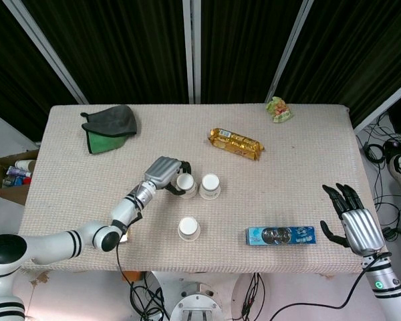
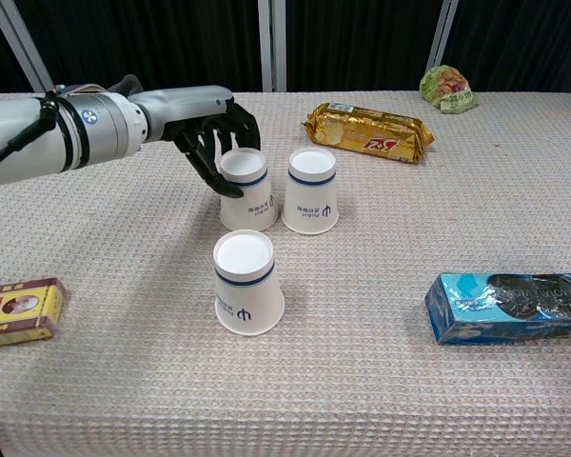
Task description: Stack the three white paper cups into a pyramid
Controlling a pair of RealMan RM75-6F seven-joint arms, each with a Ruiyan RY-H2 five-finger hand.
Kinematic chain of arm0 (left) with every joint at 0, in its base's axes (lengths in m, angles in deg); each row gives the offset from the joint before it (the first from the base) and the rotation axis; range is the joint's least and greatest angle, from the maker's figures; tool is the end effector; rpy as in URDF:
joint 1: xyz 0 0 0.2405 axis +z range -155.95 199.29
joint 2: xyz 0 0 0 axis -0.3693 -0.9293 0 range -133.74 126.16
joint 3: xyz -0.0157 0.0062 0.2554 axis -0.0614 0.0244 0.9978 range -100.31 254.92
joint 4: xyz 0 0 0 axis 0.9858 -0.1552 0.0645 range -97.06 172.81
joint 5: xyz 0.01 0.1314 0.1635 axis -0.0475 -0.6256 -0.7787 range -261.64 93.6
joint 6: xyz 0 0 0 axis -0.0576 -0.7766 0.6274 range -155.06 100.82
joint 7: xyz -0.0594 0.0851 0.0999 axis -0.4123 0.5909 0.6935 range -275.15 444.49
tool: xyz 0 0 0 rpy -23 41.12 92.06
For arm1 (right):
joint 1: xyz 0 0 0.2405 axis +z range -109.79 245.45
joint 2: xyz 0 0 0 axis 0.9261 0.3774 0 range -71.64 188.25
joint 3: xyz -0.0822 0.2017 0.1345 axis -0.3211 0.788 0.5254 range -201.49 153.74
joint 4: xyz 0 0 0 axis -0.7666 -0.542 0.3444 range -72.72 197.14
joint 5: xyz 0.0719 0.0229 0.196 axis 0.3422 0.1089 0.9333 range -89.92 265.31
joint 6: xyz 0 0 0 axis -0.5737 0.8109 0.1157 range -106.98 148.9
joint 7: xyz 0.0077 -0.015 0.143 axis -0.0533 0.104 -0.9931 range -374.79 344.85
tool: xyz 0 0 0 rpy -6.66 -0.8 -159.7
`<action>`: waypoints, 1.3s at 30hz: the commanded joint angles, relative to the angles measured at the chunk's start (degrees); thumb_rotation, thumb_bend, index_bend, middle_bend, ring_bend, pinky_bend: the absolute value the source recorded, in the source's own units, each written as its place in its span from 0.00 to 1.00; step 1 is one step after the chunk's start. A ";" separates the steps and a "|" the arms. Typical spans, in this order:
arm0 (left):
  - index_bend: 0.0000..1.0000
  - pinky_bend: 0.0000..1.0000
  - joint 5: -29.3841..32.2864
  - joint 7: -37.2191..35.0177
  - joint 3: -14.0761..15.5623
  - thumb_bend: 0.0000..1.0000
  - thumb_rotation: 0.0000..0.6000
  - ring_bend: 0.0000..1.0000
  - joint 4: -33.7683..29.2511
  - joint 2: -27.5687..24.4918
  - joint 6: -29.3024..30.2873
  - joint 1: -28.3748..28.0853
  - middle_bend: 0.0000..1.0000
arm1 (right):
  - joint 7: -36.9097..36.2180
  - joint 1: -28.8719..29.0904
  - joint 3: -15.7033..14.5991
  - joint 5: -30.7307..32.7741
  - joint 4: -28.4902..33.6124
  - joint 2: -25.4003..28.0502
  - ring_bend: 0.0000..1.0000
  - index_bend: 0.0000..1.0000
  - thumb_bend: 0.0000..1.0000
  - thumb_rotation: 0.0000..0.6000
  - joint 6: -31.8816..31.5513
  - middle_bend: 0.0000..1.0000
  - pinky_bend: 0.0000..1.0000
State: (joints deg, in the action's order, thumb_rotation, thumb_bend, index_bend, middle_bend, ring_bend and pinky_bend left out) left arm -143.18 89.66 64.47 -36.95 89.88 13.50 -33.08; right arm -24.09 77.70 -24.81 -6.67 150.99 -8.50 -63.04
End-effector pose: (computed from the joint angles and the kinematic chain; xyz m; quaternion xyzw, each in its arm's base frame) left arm -0.0946 0.3836 -0.0540 -0.7514 -0.4517 -0.3709 0.3062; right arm -0.2907 -0.1918 0.1298 0.6420 -0.3980 0.4452 0.4808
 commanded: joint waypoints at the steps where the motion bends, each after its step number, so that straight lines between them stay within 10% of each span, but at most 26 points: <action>1: 0.43 0.44 0.02 0.41 0.22 0.21 1.00 0.41 0.09 0.10 0.05 -0.13 0.49 | -0.12 -0.07 -0.02 -0.01 -0.06 0.02 0.00 0.04 0.36 1.00 -0.01 0.15 0.04; 29: 0.20 0.32 -0.11 1.11 1.46 0.15 1.00 0.18 -4.48 -3.10 0.98 0.95 0.19 | 0.40 0.34 0.54 -0.60 0.52 0.10 0.00 0.04 0.37 1.00 0.48 0.16 0.04; 39: 0.18 0.29 -2.31 1.43 1.45 0.14 1.00 0.17 -13.14 -12.77 14.09 9.05 0.18 | 2.06 7.80 -0.70 -7.20 5.89 0.75 0.00 0.04 0.36 1.00 9.86 0.17 0.06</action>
State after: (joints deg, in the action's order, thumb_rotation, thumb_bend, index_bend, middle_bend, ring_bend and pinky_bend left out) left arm -144.85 90.13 65.54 -47.63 80.34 23.60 -27.04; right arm -22.96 82.74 -25.14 -11.80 155.02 -7.80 -56.45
